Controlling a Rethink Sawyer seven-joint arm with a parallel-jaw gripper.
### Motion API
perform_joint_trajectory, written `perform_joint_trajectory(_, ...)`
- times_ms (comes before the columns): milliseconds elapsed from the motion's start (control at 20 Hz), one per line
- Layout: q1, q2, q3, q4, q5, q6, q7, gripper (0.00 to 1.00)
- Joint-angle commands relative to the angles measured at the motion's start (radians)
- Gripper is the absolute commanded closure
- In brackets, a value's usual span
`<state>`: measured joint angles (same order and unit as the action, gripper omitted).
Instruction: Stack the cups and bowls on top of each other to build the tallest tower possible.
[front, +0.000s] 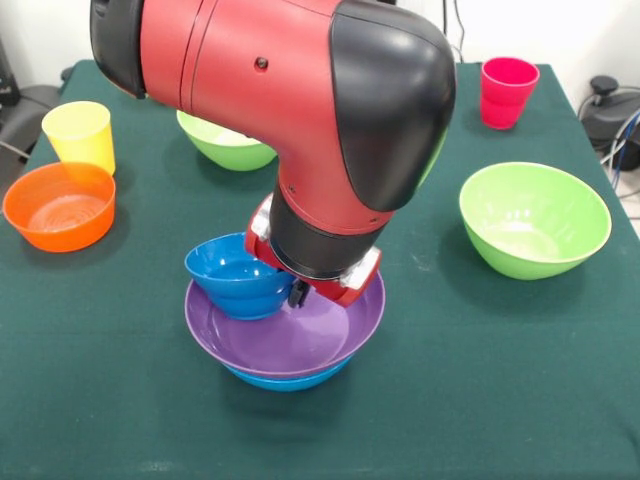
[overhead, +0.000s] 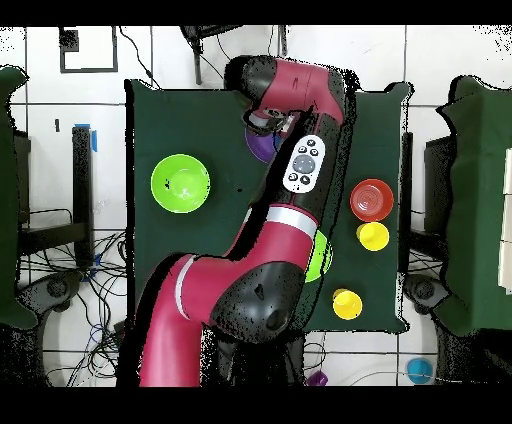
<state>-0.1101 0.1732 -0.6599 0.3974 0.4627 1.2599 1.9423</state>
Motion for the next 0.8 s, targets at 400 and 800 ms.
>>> perform_joint_trajectory(400,0.022,0.009,0.131,0.061,-0.064,-0.039,-0.128,1.00)
perform_joint_trajectory(800,0.031,0.008,0.144,0.073,-0.068,-0.052,-0.117,1.00)
